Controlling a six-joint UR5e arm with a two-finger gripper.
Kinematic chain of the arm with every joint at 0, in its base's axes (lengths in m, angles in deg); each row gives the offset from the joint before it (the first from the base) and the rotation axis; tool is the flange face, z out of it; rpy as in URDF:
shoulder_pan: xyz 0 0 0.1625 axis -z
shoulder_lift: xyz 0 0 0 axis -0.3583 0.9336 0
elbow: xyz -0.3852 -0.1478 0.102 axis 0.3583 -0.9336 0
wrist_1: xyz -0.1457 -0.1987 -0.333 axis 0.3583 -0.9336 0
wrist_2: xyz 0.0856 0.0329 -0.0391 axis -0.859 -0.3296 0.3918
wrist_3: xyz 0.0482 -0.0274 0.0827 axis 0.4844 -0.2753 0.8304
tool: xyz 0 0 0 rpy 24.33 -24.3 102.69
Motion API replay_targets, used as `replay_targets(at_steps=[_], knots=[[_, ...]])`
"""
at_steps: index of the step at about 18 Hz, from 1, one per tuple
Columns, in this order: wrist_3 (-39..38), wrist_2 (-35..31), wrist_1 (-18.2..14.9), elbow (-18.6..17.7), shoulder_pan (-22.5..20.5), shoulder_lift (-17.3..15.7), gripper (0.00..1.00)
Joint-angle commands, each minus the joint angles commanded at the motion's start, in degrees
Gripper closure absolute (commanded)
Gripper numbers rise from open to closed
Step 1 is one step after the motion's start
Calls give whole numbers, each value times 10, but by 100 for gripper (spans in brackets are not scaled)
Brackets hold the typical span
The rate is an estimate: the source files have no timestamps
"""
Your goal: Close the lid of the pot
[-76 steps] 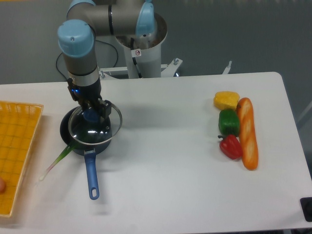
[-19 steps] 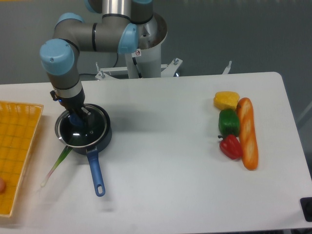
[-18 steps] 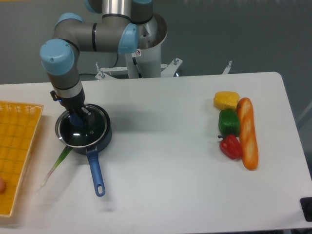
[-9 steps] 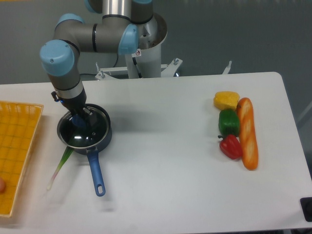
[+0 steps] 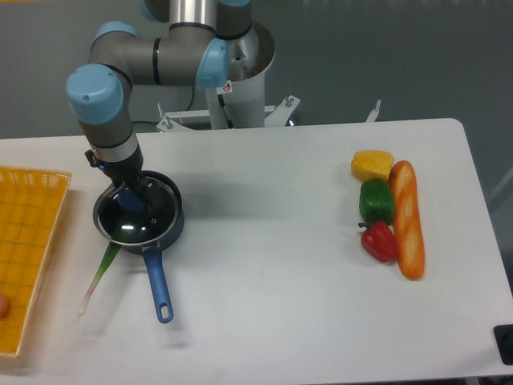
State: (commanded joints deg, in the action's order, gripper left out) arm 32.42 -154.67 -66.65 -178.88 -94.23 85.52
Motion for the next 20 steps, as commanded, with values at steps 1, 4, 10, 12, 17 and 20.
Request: replay_targets(at_steps=[1,4,10,12,17,20], knots=[[-2,-11,-2,8,-4,-6,0],[1,-15,-10,23,-28,-31,0],[7,-14,-15,33,-85,-54,0],[40,-12,-25,40,-121,-61,0],[244,-3,-65,53,-244,-79,0],[344,5,-68,61,-316,-75,0]])
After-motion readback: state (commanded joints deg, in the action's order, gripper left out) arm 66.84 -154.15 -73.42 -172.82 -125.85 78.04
